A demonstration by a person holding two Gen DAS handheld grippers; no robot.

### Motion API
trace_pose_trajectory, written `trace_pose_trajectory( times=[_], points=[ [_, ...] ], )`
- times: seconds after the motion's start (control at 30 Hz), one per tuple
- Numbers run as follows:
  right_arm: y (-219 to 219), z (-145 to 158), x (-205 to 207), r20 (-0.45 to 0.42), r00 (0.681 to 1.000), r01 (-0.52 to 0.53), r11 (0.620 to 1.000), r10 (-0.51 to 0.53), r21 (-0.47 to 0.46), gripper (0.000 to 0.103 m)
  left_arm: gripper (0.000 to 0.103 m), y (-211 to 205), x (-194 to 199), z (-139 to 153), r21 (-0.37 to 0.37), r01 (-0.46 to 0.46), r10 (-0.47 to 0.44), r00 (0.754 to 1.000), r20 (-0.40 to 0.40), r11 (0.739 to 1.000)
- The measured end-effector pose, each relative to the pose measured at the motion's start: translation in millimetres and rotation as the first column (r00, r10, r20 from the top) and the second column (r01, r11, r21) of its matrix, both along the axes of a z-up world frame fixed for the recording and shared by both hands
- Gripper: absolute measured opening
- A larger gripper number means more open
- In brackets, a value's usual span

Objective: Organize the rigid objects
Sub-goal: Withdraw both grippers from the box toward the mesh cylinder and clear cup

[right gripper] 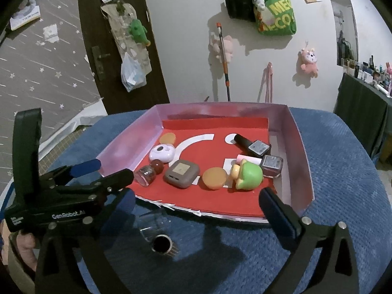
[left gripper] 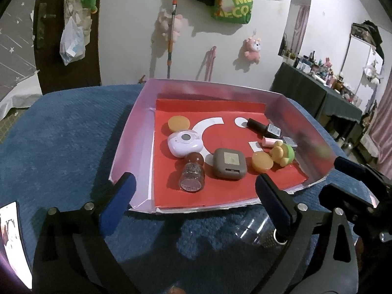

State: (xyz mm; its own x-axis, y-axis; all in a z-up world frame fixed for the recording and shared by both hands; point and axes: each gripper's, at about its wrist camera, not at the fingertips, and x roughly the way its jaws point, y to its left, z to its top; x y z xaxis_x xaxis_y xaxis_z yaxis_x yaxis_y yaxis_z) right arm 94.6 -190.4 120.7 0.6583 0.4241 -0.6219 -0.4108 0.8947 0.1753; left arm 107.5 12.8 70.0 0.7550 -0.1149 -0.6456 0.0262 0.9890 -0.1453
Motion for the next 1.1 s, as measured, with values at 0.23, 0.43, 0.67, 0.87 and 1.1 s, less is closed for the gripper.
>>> trace_pose_trajectory(
  times=[0.23,0.43,0.67,0.87,1.1],
  points=[
    [-3,3,-16,0.008,1.000,-0.009,1.000,0.009,0.019,0.103,0.103,-4,-15,7,0.025,-0.001,0.001,1.000,0.031,1.000],
    [-5,4,-29,0.017,1.000,-0.013,1.000,0.013,0.027,0.103,0.103,-8,-29,9,0.037,0.008,-0.010,0.999,0.033,0.999],
    [-8,1,-40,0.009,1.000,-0.022,0.999,0.022,0.041,0.103,0.103,-9,-41,6,0.027,0.014,-0.014,1.000,0.022,1.000],
    [-9,-4,-48,-0.003,1.000,-0.026,0.998,0.026,0.050,0.103,0.103,-11,-48,0,0.027,0.021,-0.021,1.000,0.005,0.999],
    [-7,-14,-53,-0.033,0.999,-0.040,0.998,0.041,0.045,0.103,0.103,-11,-55,-5,0.021,0.034,-0.034,0.999,-0.002,0.999]
  ],
)
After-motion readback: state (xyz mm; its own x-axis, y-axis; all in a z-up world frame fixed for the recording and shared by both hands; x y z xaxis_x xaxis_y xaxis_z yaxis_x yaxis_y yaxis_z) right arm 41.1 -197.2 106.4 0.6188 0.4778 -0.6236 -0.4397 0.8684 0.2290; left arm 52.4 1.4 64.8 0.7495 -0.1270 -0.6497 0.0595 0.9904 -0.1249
